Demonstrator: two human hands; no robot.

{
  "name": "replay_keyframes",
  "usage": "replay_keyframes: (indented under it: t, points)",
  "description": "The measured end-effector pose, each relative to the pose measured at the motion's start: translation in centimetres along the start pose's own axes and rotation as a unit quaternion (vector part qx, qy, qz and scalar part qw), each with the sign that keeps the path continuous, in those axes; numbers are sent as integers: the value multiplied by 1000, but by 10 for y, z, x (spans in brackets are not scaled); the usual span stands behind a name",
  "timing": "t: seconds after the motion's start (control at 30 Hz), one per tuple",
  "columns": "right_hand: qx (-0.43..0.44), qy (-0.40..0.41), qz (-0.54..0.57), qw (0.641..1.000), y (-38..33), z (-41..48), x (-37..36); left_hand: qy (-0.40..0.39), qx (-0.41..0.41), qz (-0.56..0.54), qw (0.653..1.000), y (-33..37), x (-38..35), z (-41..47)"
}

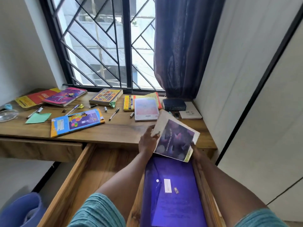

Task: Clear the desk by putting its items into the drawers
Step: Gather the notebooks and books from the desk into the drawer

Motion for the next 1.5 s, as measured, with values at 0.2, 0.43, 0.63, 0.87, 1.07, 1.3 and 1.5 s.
replay_keyframes:
  t: [0.2,0.43,0.63,0.87,1.07,1.3,1.5]
  points:
    - [-17,-128,269,955,-37,-60,-6,-24,-383,271,883,18,10,-95]
    - [7,-118,20,993,15,-83,0,-111,-139,167,970,-49,8,-128]
    - [30,-102,100,989,64,-82,4,-230,300,-46,925,-126,-21,-121]
    - [-8,-4,-150,989,111,-68,18,-263,342,-133,892,-144,-62,-98]
    - [-27,7,-252,967,107,-56,14,-261,355,-133,888,-143,-92,-82]
    - [-56,44,-412,909,105,-40,-4,-200,295,40,934,-142,-109,-76]
    - [-8,73,-461,885,102,-34,-13,-162,230,137,950,-143,-110,-52]
Point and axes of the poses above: each hand's wrist, its own z-axis towards the middle knuckle, its own x-axis out of the back of the hand, y = z × x, the point moved 4 cm from there along z, towards the middle knuckle, and after that the axes turned 10 degrees about x, right-handed, at the moved point
